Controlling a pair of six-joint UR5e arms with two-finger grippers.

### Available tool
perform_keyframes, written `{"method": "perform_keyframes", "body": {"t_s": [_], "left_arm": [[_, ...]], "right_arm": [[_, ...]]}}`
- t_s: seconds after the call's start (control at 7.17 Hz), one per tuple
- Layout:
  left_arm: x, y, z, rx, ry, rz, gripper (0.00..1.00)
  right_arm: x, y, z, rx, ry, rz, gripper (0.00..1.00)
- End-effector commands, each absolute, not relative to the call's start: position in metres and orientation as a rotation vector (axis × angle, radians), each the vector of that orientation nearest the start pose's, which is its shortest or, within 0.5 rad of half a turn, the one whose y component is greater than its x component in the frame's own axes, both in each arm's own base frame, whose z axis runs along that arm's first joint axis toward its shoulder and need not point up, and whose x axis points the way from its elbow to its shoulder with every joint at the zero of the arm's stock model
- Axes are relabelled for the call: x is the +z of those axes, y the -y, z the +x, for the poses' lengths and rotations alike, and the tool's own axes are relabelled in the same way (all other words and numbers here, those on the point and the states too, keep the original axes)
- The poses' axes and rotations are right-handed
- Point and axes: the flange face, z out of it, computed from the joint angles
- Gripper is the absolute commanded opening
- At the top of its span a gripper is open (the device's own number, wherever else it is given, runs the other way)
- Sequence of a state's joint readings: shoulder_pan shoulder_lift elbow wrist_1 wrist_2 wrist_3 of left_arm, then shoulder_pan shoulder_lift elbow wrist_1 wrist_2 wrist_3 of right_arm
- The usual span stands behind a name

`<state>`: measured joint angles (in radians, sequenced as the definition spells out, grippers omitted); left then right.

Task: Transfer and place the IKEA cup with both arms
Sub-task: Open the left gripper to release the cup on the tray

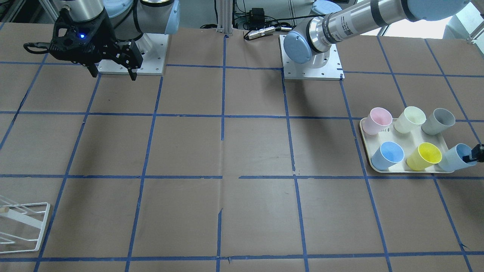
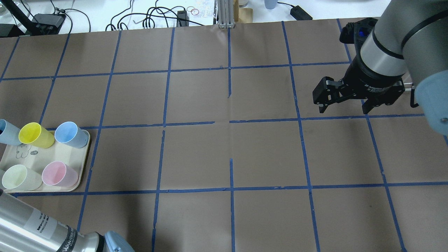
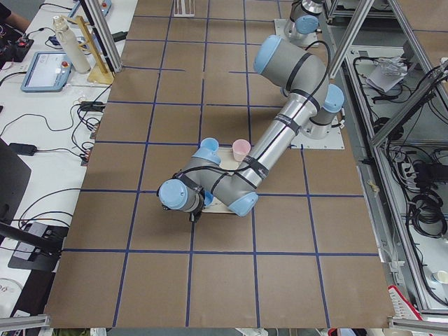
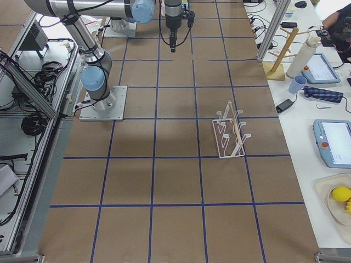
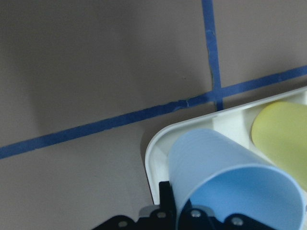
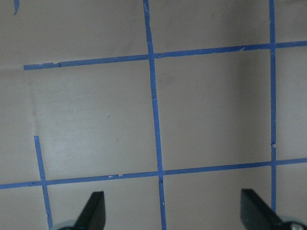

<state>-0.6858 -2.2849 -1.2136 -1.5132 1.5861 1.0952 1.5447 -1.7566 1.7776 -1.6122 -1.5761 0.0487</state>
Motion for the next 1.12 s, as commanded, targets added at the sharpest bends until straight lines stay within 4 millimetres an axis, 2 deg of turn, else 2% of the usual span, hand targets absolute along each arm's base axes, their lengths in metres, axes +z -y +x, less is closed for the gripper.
{"method": "perform_keyframes", "body": {"t_s": [0.0, 0.84, 0.98], "left_arm": [[0.2222, 0.5528, 0.4678, 0.302, -3.35, 0.358, 0.0], [0.2143, 0.5517, 0.4677, 0.309, -3.361, 0.366, 0.0], [0.2162, 0.5523, 0.4688, 0.306, -3.356, 0.366, 0.27]], "right_arm": [[0.4737, 0.4193, 0.1218, -0.031, -3.145, 0.116, 1.0], [0.4754, 0.4203, 0.1216, -0.048, -3.146, 0.118, 1.0], [0.4754, 0.4203, 0.1218, -0.048, -3.145, 0.118, 1.0]]}}
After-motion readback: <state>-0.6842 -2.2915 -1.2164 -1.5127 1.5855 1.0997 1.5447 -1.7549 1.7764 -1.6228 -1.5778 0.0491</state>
